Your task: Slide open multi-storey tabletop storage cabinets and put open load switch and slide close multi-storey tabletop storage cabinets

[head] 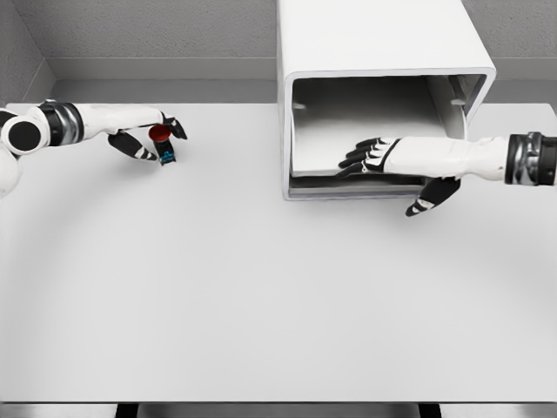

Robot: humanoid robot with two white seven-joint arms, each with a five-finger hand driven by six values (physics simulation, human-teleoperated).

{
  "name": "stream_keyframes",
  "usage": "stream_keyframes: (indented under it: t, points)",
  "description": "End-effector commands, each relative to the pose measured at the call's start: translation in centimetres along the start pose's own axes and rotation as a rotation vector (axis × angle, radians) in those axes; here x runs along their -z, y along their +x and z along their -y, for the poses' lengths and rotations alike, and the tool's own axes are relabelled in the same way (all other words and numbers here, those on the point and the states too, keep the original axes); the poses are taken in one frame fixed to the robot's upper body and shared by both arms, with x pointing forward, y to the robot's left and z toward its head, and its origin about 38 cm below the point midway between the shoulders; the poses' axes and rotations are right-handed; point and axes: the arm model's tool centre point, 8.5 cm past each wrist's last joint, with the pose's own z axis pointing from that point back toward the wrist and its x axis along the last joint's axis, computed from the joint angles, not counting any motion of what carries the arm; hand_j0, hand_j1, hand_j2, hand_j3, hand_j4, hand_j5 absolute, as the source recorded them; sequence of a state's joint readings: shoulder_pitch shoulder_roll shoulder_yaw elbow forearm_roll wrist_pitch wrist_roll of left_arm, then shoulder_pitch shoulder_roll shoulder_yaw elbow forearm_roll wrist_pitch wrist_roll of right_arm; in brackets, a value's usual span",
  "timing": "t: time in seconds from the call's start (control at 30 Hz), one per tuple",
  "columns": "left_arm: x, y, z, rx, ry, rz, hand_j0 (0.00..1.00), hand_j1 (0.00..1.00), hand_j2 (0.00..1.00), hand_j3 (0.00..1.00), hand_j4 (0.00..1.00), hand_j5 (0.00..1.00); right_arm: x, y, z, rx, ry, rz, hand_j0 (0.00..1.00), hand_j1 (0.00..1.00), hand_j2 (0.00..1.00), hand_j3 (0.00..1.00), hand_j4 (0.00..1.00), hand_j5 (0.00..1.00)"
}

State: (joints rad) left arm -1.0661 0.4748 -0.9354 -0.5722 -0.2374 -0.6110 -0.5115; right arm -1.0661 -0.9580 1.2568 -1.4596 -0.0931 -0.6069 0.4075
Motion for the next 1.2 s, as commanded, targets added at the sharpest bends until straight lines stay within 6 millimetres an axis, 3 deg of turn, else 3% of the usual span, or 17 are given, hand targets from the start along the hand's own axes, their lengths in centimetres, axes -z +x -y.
stream_keyframes:
  t: [0.0,0.3,0.63,0.7,0.8,0.83,0.87,1.17]
  points:
    - [0.3,0.2,0.1,-0.002,-0.002,0.005,0.72,0.72,0.72,0.72,0.72,0.72,-0.1,0.8,0.1,0.014,-0.012,0.031,1.0,1.0,1.0,1.0,1.0,1.0]
    - [0.1,-0.2,0.3,-0.01,-0.004,-0.006,0.52,0.52,0.52,0.52,0.52,0.52,-0.8,0.9,-0.8,0.028,-0.003,0.024,1.0,1.0,1.0,1.0,1.0,1.0]
    - [0.1,-0.3,0.5,-0.015,-0.01,-0.011,0.4,0.4,0.4,0.4,0.4,0.4,-2.2,2.9,-0.9,0.008,-0.003,0.05,1.0,1.0,1.0,1.0,1.0,1.0]
    - [0.1,-0.3,0.5,-0.015,-0.01,-0.011,0.44,0.44,0.44,0.44,0.44,0.44,-2.5,3.1,-1.2,0.01,0.004,0.05,1.0,1.0,1.0,1.0,1.0,1.0]
    - [0.1,-0.3,0.5,-0.016,-0.007,-0.01,0.65,0.65,0.65,0.65,0.65,0.65,-2.6,3.2,-1.4,0.011,0.008,0.05,1.0,1.0,1.0,1.0,1.0,1.0]
    - [0.1,-0.3,0.4,-0.015,-0.007,-0.009,0.65,0.65,0.65,0.65,0.65,0.65,-2.6,3.2,-1.6,0.015,0.01,0.05,1.0,1.0,1.0,1.0,1.0,1.0]
    - [0.1,-0.3,0.3,-0.014,-0.006,-0.009,0.72,0.72,0.72,0.72,0.72,0.72,-2.6,3.3,-1.6,0.012,0.01,0.054,1.0,1.0,1.0,1.0,1.0,1.0]
    - [0.4,0.0,0.3,-0.013,-0.006,-0.003,0.74,0.74,0.74,0.74,0.74,0.74,-3.7,3.6,-2.1,0.018,0.019,0.041,1.0,1.0,1.0,1.0,1.0,1.0]
